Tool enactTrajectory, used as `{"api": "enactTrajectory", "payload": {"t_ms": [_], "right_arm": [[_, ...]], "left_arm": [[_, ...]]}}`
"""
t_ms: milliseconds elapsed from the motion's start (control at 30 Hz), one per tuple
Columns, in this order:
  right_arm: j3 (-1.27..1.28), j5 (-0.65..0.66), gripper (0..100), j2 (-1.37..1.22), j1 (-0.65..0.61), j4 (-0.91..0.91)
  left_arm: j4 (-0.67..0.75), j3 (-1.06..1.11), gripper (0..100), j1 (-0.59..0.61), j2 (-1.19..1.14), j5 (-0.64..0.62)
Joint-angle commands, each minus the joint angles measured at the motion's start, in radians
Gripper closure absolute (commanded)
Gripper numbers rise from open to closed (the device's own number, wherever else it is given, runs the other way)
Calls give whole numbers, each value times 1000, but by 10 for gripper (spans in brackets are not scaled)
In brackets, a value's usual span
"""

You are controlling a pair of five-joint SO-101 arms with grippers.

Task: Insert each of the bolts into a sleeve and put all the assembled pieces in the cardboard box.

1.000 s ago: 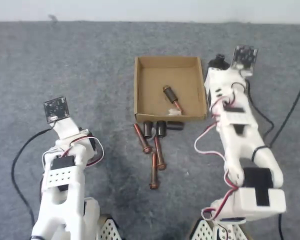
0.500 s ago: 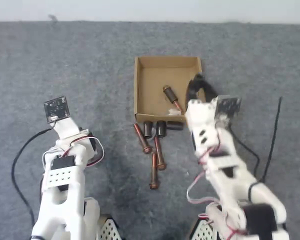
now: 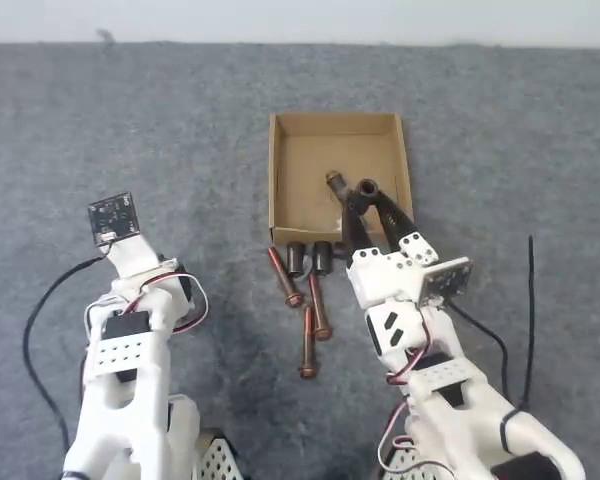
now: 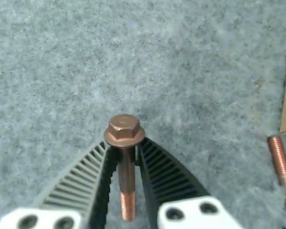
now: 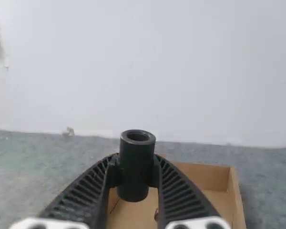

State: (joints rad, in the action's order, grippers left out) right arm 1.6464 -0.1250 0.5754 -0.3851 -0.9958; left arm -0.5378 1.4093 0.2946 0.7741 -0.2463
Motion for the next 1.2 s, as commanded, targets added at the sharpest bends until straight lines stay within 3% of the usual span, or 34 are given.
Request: {"api": "enactTrajectory", "payload": {"t_ms": [0, 133, 300, 467, 1000, 1167], "right_arm": [[20, 2, 993, 42, -10, 22], [20, 2, 993, 42, -28, 39], [20, 2, 993, 42, -120, 194], [20, 5, 993, 35, -125, 153], [-48, 87, 993, -648, -94, -561], [-44, 212, 993, -829, -162, -753]], "left_arm": [[28, -7, 987, -5, 43, -5], [28, -7, 987, -6, 43, -5], [28, -7, 987, -6, 44, -5], [31, -7, 987, -6, 44, -5], [51, -7, 987, -6, 37, -5], [52, -7, 987, -6, 37, -5]]}}
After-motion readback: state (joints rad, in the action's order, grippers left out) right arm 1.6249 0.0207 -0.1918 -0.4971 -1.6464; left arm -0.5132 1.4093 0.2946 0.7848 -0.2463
